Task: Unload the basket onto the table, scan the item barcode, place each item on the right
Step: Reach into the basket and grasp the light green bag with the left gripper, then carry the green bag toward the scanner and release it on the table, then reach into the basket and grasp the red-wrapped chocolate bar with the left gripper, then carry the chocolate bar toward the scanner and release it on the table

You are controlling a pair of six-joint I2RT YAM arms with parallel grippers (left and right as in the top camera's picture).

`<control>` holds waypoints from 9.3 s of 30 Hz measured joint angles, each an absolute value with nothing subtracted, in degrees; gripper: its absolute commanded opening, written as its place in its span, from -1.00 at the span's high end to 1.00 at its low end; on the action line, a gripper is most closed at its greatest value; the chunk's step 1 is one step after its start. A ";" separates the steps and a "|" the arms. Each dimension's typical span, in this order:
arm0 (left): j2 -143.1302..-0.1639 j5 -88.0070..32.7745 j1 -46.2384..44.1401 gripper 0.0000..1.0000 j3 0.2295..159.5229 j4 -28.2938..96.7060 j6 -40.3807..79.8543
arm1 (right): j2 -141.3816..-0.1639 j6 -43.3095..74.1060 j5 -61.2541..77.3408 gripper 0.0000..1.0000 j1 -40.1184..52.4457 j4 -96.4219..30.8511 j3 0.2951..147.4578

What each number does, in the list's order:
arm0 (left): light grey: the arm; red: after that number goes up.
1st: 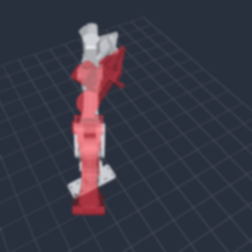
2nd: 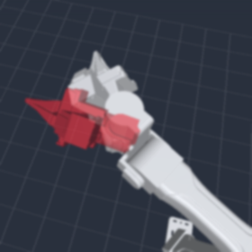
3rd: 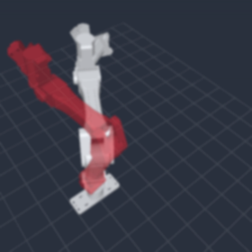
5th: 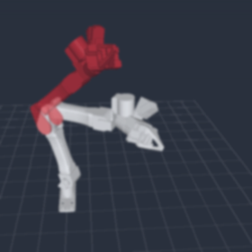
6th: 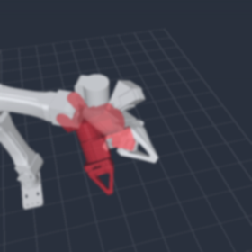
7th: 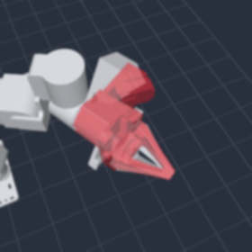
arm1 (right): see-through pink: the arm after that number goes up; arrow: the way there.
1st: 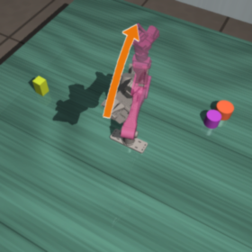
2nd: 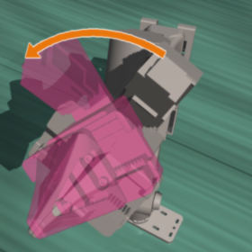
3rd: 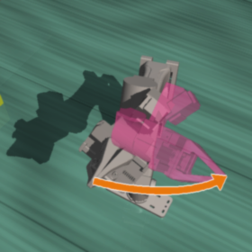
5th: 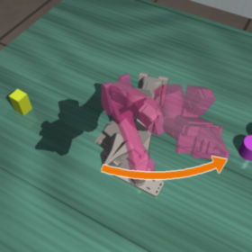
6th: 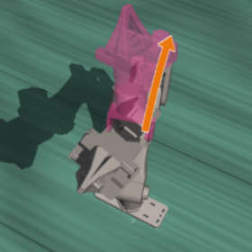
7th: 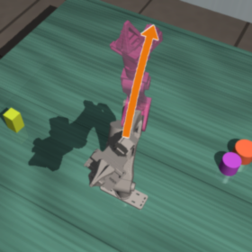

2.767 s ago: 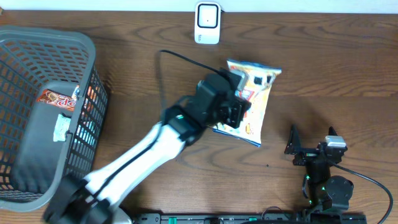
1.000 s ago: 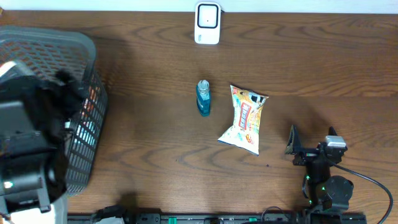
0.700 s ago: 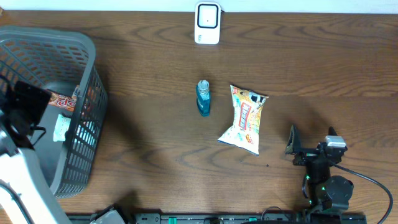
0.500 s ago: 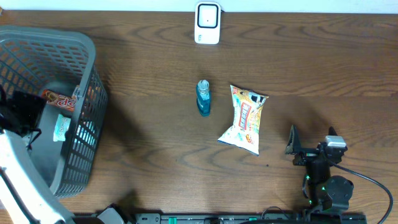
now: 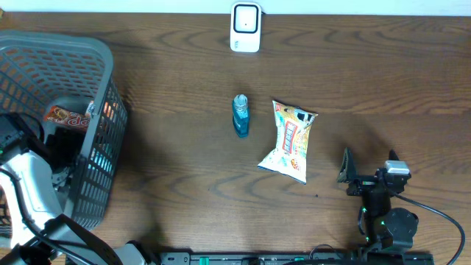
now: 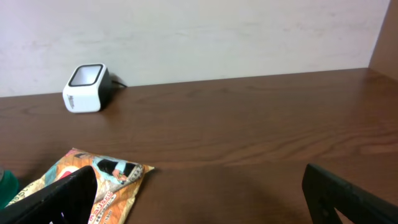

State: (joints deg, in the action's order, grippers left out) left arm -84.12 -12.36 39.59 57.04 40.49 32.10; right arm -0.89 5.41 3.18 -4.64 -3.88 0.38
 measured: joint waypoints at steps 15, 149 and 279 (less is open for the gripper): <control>-90.76 -17.23 39.66 -0.98 50.70 26.83 31.42 | -0.89 5.41 3.18 -0.99 -4.64 -3.88 0.38; -86.06 -6.68 -23.03 -0.99 58.87 26.15 42.63 | -0.89 5.41 3.18 -0.99 -4.64 -3.86 0.38; -60.99 -6.22 -23.03 0.86 60.03 47.90 28.21 | -0.89 5.41 3.18 -0.99 -4.64 -3.84 0.38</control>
State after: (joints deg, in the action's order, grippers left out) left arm -60.99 -6.22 -23.03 60.03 47.90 28.21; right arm -0.89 5.41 3.18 -4.64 -3.84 0.38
